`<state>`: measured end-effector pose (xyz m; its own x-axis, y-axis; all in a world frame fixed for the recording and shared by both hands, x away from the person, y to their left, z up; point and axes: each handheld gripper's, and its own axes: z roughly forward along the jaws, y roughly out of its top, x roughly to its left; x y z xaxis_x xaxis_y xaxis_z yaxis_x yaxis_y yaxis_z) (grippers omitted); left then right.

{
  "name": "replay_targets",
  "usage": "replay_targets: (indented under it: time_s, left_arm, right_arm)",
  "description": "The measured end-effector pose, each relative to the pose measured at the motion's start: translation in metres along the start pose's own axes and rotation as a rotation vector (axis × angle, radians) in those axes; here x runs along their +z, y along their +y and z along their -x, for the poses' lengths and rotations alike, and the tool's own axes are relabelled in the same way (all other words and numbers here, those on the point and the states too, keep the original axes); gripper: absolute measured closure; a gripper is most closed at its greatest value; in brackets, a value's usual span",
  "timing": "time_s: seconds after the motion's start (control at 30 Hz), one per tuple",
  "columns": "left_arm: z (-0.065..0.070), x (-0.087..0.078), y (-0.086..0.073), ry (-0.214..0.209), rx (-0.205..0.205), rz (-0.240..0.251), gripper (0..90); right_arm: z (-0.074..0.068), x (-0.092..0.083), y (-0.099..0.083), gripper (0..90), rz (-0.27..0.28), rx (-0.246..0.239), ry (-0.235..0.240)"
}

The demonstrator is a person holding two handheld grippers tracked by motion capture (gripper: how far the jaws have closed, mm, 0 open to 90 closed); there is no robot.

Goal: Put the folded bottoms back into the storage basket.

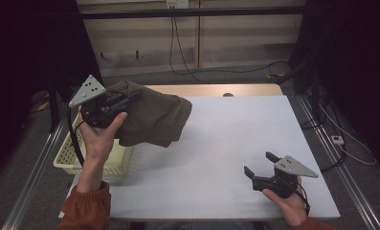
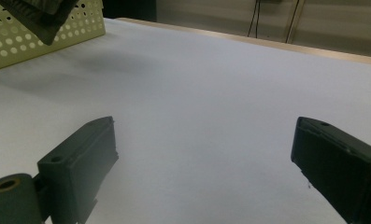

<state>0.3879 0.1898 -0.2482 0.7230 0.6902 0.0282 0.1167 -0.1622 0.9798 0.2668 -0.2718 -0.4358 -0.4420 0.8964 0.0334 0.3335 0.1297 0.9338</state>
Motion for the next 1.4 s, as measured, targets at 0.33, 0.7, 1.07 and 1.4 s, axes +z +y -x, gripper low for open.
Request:
replay_targets:
  time_s: [0.33, 0.7, 1.07, 1.4]
  left_arm:
    - [0.007, -0.019, 0.012, 0.010, 0.025, 0.035, 86.1]
    - [-0.005, -0.035, 0.010, 0.044, -0.002, 0.053, 86.1]
    - [-0.015, -0.059, 0.016, 0.072, -0.002, 0.087, 86.1]
    - [-0.021, -0.074, 0.017, 0.101, -0.016, 0.099, 86.1]
  right_arm:
    - [0.000, 0.001, 0.000, 7.0, -0.001, -0.004, -0.005]
    - [0.000, 0.001, 0.000, 7.0, -0.002, -0.002, -0.001]
    - [0.000, 0.001, 0.000, 7.0, -0.003, -0.005, -0.001]
    - [-0.001, 0.001, 0.000, 7.0, -0.003, -0.005, 0.000]
